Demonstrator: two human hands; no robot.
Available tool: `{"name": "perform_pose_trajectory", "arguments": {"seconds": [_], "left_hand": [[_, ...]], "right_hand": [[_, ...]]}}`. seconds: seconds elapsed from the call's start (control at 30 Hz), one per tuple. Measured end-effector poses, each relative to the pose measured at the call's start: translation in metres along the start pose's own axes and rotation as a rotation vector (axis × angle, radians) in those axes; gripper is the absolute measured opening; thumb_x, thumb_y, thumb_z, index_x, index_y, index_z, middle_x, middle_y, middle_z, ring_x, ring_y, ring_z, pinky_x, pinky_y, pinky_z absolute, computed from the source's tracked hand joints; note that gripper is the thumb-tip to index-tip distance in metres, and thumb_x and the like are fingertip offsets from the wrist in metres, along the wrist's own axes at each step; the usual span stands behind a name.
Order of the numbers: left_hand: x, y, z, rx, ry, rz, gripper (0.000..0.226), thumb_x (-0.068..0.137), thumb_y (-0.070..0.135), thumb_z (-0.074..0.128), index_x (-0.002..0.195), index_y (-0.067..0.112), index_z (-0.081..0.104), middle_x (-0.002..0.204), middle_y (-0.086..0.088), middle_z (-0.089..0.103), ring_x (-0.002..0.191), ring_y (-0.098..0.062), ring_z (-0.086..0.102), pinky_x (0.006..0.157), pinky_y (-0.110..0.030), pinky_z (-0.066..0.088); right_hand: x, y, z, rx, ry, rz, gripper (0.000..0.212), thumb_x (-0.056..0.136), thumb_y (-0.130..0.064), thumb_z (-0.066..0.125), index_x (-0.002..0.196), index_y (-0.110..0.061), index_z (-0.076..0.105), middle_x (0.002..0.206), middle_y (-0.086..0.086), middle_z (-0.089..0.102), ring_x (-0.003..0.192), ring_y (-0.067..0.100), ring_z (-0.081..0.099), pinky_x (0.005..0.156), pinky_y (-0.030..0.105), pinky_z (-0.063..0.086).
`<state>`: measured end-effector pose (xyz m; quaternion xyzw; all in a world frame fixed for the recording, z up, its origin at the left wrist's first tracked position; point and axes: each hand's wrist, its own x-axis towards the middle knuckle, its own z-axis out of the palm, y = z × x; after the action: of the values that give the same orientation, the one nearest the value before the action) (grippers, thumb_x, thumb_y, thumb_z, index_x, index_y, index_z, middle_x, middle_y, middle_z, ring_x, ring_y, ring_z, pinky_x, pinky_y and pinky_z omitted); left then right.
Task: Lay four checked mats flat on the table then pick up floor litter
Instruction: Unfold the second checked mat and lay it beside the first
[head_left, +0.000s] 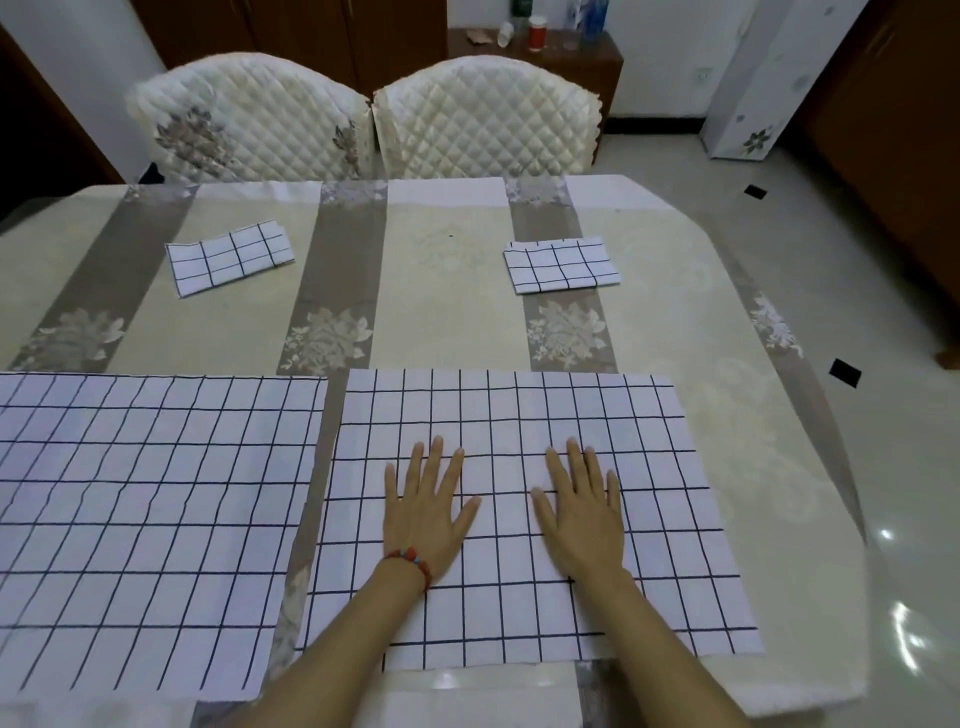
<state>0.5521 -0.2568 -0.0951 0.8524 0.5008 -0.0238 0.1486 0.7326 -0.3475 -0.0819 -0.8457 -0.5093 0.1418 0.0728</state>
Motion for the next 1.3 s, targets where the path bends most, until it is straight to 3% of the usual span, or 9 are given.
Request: {"name": "perform_pose_trajectory", "arguments": {"seconds": [0.13,0.27,0.33,0.4,0.63,0.77,0.9,1.07,1.3], "left_hand": [[-0.003,-0.003,-0.008,-0.084,0.003,0.016,0.066,0.087,0.065,0.008,0.138,0.035,-0.021,0.151,0.009,-0.024,0.138,-0.013,-0.027,0.114,-0.040,-0.020],[-0.015,-0.023,-0.034,-0.232,0.200,-0.169,0.055,0.095,0.041,0.036,0.141,0.013,0.033,0.157,-0.006,0.015,0.146,-0.025,0.010,0.120,-0.043,0.006],[-0.021,-0.037,-0.046,-0.280,0.272,-0.247,0.038,0.091,0.022,0.050,0.125,0.004,0.051,0.148,-0.015,0.035,0.138,-0.032,0.030,0.113,-0.048,0.026],[-0.025,-0.044,-0.055,-0.271,0.233,-0.333,0.035,0.090,0.018,0.052,0.121,0.003,0.052,0.140,-0.018,0.042,0.127,-0.033,0.038,0.104,-0.047,0.035],[-0.007,-0.033,-0.075,-0.327,0.034,-0.655,0.051,0.088,0.017,0.057,0.129,-0.003,0.034,0.128,-0.027,0.034,0.113,-0.041,0.042,0.086,-0.048,0.047],[-0.003,-0.047,-0.073,-0.615,0.108,-0.766,0.048,0.085,0.015,0.062,0.124,-0.006,0.043,0.122,-0.030,0.046,0.100,-0.043,0.055,0.081,-0.044,0.048],[-0.006,-0.060,-0.072,-0.728,0.173,-0.780,0.024,0.083,0.016,0.064,0.090,-0.007,0.060,0.093,-0.022,0.064,0.092,-0.039,0.060,0.072,-0.034,0.046],[-0.011,-0.058,-0.067,-0.726,0.163,-0.696,0.024,0.079,0.016,0.069,0.063,0.004,0.056,0.081,-0.019,0.064,0.075,-0.030,0.057,0.068,-0.028,0.043],[-0.013,-0.055,-0.065,-0.659,0.183,-0.701,0.023,0.078,0.017,0.071,0.087,0.000,0.057,0.089,-0.019,0.059,0.079,-0.029,0.053,0.067,-0.031,0.040]], "right_hand": [[-0.001,0.003,-0.013,0.076,0.039,0.050,0.053,0.097,-0.042,0.029,0.147,-0.026,0.022,0.159,-0.004,0.008,0.147,0.013,0.002,0.118,0.037,-0.005],[-0.002,0.043,-0.047,0.144,0.339,0.329,0.046,0.083,-0.031,0.038,0.112,-0.003,0.059,0.120,0.021,0.057,0.117,0.035,0.048,0.103,0.051,0.032],[-0.005,0.066,-0.059,0.175,0.369,0.473,0.055,0.076,-0.031,0.035,0.112,0.002,0.060,0.120,0.028,0.055,0.115,0.042,0.048,0.099,0.052,0.036],[-0.007,0.079,-0.066,0.201,0.339,0.576,0.050,0.082,-0.029,0.043,0.119,0.002,0.056,0.131,0.028,0.048,0.122,0.043,0.041,0.101,0.051,0.032],[0.004,0.085,-0.072,0.394,0.246,0.744,0.047,0.087,-0.017,0.056,0.128,0.002,0.042,0.130,0.025,0.045,0.109,0.043,0.050,0.094,0.048,0.038],[0.007,0.093,-0.074,0.425,0.175,0.827,0.032,0.089,-0.024,0.054,0.113,-0.003,0.057,0.112,0.022,0.064,0.107,0.039,0.055,0.099,0.041,0.031],[0.002,0.103,-0.074,0.414,0.178,0.801,0.025,0.089,-0.027,0.056,0.098,-0.004,0.064,0.103,0.020,0.067,0.103,0.039,0.056,0.098,0.041,0.031],[-0.007,0.112,-0.071,0.382,0.273,0.783,0.024,0.088,-0.024,0.057,0.096,-0.002,0.063,0.101,0.021,0.067,0.100,0.040,0.056,0.095,0.041,0.032],[-0.011,0.111,-0.069,0.356,0.312,0.745,0.024,0.089,-0.022,0.056,0.098,-0.001,0.064,0.101,0.022,0.067,0.101,0.039,0.055,0.092,0.040,0.032]]}}
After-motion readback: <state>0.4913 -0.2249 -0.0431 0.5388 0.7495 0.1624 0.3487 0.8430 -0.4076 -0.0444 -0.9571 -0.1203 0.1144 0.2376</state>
